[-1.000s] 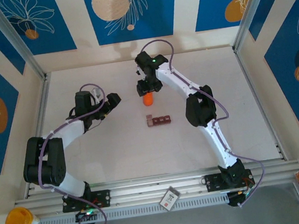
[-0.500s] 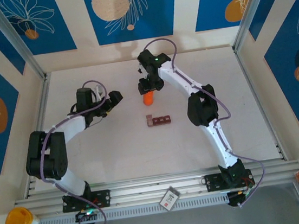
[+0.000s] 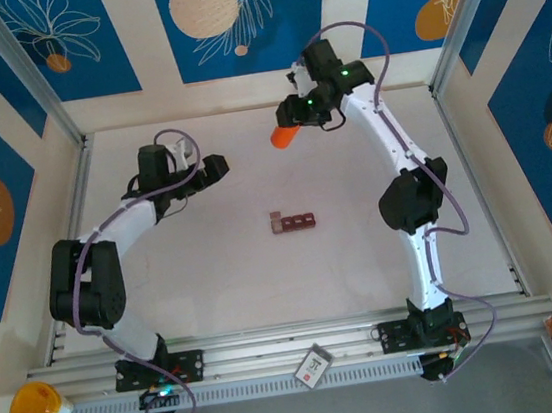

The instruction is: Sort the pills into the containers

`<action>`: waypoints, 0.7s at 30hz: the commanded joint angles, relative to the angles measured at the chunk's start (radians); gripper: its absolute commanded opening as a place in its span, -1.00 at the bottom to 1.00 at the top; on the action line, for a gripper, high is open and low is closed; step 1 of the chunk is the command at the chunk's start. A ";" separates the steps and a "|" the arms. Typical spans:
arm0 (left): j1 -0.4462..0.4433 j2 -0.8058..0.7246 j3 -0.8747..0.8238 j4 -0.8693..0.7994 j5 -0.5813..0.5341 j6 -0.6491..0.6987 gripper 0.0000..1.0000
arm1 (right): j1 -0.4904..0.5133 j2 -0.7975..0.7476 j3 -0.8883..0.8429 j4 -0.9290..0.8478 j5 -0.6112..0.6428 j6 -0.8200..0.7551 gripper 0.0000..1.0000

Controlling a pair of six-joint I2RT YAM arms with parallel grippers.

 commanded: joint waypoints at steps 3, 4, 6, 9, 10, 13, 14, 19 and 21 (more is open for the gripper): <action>-0.056 -0.060 0.064 -0.041 -0.026 0.253 1.00 | -0.020 -0.049 0.034 -0.018 -0.145 0.010 -0.27; -0.061 -0.058 0.064 -0.034 -0.028 0.285 1.00 | -0.028 -0.052 0.033 -0.023 -0.161 0.009 -0.27; -0.072 -0.048 0.066 -0.024 -0.039 0.351 1.00 | -0.039 -0.059 0.036 -0.035 -0.195 0.000 -0.27; -0.108 -0.051 0.042 0.027 -0.056 0.474 1.00 | -0.055 -0.057 0.055 -0.067 -0.259 -0.021 -0.27; -0.121 -0.056 0.019 0.063 -0.057 0.516 1.00 | -0.058 -0.057 0.058 -0.079 -0.280 -0.028 -0.27; -0.161 -0.072 -0.028 0.153 -0.065 0.607 1.00 | -0.058 -0.064 0.052 -0.111 -0.318 -0.052 -0.28; -0.172 -0.073 -0.032 0.167 -0.064 0.627 1.00 | -0.057 -0.068 0.046 -0.121 -0.319 -0.059 -0.27; -0.232 -0.067 -0.062 0.246 -0.069 0.727 1.00 | -0.042 -0.130 -0.050 -0.122 -0.326 -0.086 -0.28; -0.253 -0.062 -0.070 0.261 -0.069 0.762 1.00 | -0.035 -0.158 -0.092 -0.124 -0.334 -0.101 -0.28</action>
